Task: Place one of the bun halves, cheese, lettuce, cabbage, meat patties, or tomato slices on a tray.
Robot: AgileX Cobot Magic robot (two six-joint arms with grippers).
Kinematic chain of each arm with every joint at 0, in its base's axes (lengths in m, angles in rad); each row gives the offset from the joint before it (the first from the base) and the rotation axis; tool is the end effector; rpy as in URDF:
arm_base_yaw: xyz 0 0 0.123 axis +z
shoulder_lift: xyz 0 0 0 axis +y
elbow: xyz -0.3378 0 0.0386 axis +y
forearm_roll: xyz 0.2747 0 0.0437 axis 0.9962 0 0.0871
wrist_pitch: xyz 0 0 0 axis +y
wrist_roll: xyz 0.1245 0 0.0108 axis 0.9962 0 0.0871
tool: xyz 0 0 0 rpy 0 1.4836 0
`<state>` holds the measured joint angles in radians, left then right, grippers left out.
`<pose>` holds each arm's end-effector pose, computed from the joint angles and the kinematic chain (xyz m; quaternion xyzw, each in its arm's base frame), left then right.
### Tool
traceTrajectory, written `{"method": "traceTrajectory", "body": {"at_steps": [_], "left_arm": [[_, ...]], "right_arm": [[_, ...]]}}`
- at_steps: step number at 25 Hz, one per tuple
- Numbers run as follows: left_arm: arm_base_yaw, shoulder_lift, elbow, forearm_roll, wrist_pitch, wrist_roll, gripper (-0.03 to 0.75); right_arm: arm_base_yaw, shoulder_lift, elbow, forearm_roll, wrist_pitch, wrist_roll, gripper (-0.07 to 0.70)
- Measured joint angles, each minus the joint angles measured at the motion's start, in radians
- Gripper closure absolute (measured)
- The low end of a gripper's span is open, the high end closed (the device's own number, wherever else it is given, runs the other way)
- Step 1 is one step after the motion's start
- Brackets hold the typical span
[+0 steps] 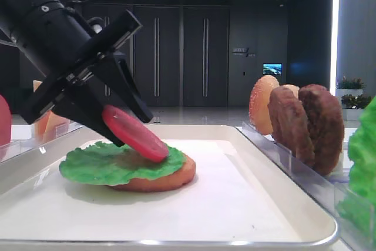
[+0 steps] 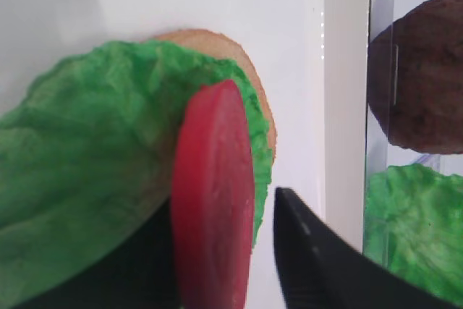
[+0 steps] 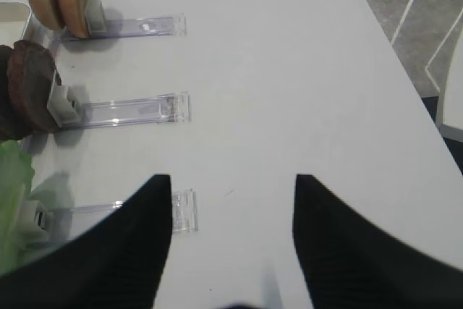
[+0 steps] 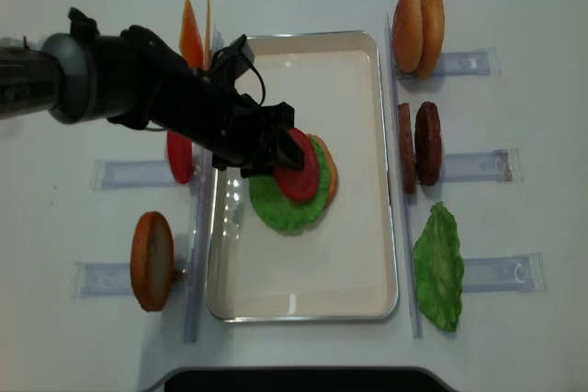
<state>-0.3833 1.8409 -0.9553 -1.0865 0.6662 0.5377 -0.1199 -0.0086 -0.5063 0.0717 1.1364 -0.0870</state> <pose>0.3248 -0.2047 0.1578 0.0315 0.9386 -0.3361 0.0716 -0.0121 0.0096 0.2685 0.0113 0.8681 -0.0156 0.4961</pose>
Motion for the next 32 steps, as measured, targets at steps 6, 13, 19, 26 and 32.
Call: {"method": "traceTrajectory", "body": {"at_steps": [6,13,19,26,32], "left_arm": [[0.0,-0.001,0.0,0.187,0.041,-0.109,0.284],[0.0,-0.079,-0.066,0.507,0.141,-0.366,0.277],[0.0,-0.157,-0.249,0.724,0.281,-0.566,0.277],[0.001,-0.166,-0.412,1.117,0.512,-0.793,0.277],[0.058,-0.165,-0.42,1.233,0.515,-0.796,0.277]], "right_arm": [[0.0,0.0,0.0,0.0,0.0,0.0,0.268],[0.0,0.0,0.0,0.0,0.0,0.0,0.268],[0.0,0.0,0.0,0.0,0.0,0.0,0.268],[0.0,0.0,0.0,0.0,0.0,0.0,0.268],[0.0,0.0,0.0,0.0,0.0,0.0,0.268]]}}
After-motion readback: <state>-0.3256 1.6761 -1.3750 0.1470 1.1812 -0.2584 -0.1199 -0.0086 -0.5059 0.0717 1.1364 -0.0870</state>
